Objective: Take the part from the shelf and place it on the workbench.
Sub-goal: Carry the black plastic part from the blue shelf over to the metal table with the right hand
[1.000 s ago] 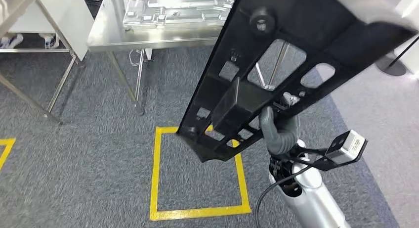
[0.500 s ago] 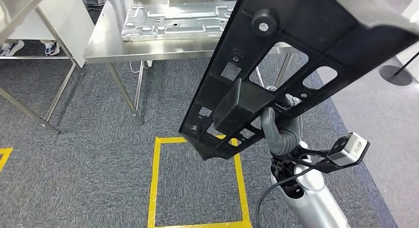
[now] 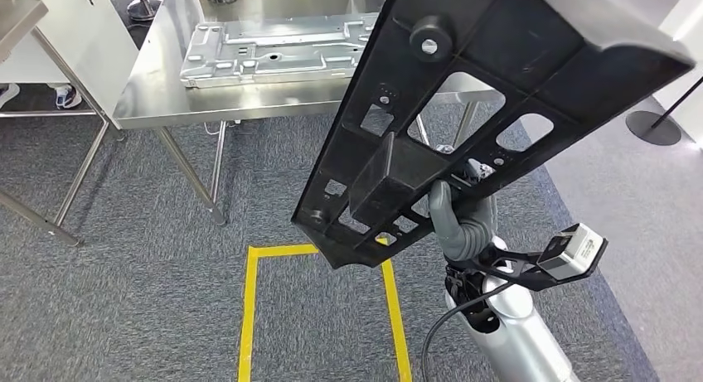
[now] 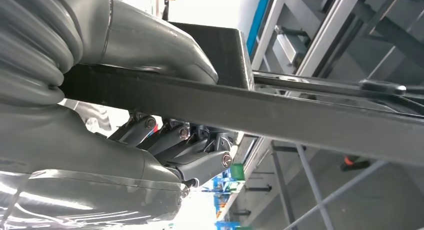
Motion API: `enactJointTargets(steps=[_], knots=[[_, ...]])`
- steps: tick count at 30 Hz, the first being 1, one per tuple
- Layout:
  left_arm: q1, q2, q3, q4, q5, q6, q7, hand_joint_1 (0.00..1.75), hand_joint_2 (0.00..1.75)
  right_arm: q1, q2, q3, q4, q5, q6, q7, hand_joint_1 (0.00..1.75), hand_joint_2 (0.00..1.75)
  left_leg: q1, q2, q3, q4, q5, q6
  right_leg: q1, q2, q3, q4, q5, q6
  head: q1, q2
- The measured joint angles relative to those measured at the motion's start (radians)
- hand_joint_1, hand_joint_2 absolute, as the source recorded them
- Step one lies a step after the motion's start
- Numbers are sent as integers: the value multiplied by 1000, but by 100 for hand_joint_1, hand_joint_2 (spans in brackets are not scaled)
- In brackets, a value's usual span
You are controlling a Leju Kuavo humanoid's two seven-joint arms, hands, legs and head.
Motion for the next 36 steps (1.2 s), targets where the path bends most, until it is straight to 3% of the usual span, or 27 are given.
enactJointTargets(steps=[2,3,6,7,8,9,11,13,15,18,19,22,23,24,26,27,28,30,33,34,36], knots=[[0,2,0,0,-3,-1,0,0,0,-1,2,0,0,1,0,-1,175,175,5,0,22,-15,7,7,-1,0,-1,27,-5,12,2,0],[-2,2,0,0,-4,-1,-1,0,0,-4,2,0,-1,2,0,-1,175,175,8,0,33,-20,7,10,-3,-1,-16,59,-19,17,5,0],[-6,2,0,0,-5,-1,-1,0,0,-5,2,0,0,4,1,-2,175,175,10,0,46,-25,-3,14,-14,-2,-129,232,-90,35,10,0],[-6,2,0,0,-6,-2,-1,0,0,-3,2,0,0,4,1,-2,175,175,11,0,49,-25,-8,13,-19,-3,-163,269,-99,41,10,0],[-5,2,0,0,-6,-3,-1,0,0,-1,2,0,0,6,0,-2,175,175,13,0,54,-24,-13,10,-23,-4,-179,270,-85,47,10,0],[-4,2,0,0,-7,-5,-1,0,0,0,2,0,1,10,-2,-2,175,175,16,-1,61,-22,-20,6,-27,-5,-175,235,-51,52,10,0],[-2,2,0,0,-8,-8,-1,0,0,0,2,-1,1,18,-5,-3,175,175,20,-1,78,-19,-35,-5,-34,-9,-132,101,38,58,11,0],[-5,3,0,0,-9,-9,-1,0,0,0,2,-1,2,21,-7,-4,175,175,21,-1,85,-17,-49,-19,-33,-13,-103,20,58,44,12,0],[-5,4,0,0,-9,-10,-2,0,0,0,3,-1,3,24,-10,-2,175,175,19,0,88,-7,-54,-33,-30,-12,-98,13,49,20,11,0],[-6,4,0,0,-10,-12,-2,0,0,-2,3,-1,3,36,-21,7,175,175,23,2,78,44,-75,-46,-30,-10,-78,9,53,-2,6,0],[-8,4,1,0,-11,-12,-2,0,0,-4,3,-1,3,41,-25,11,175,175,24,2,52,92,-96,-48,-29,-11,-71,8,50,-8,5,0],[-7,4,3,0,-14,-13,-2,0,0,-6,5,2,8,53,-37,21,175,175,24,2,-65,268,-163,-50,-21,-9,-60,8,36,-17,3,0],[-5,4,4,0,-15,-13,-2,0,0,-6,6,2,10,54,-39,25,175,175,23,2,-88,284,-160,-48,-18,-8,-54,8,30,-18,3,0],[-3,4,5,0,-16,-13,-2,0,0,-5,6,3,12,53,-40,27,175,175,23,2,-92,263,-136,-44,-16,-7,-47,8,24,-18,3,0],[-1,5,6,0,-16,-14,-2,0,0,-4,5,0,11,44,-37,31,175,175,18,2,-59,137,-44,-27,-12,-6,-27,7,9,-16,2,0],[-1,5,7,0,-16,-14,-2,0,0,-3,3,-3,10,39,-35,33,175,175,13,3,-42,81,-12,-20,-10,-6,-19,6,3,-13,4,0],[-2,6,8,0,-17,-15,-2,0,0,-1,1,-6,8,35,-33,35,175,175,8,4,-29,41,2,-13,-10,-6,-13,5,-3,-8,4,0],[0,7,9,0,-18,-15,-2,0,0,8,-2,-14,3,33,-31,37,175,175,0,4,-22,19,-4,-5,-11,-5,-7,7,-6,5,6,0],[4,5,10,0,-24,-15,-2,0,0,25,-4,-26,-12,54,-32,37,175,175,3,2,8,2,3,13,-14,-6,-4,40,-10,25,6,0],[4,5,12,0,-27,-15,-2,0,0,26,-4,-29,-17,64,-33,37,175,175,5,2,20,-1,1,18,-15,-6,-19,75,-22,30,8,0],[2,4,14,0,-29,-15,-2,0,0,29,-5,-31,-22,75,-34,41,175,175,5,-2,32,-3,-8,23,-18,-6,-91,188,-65,36,10,0]])
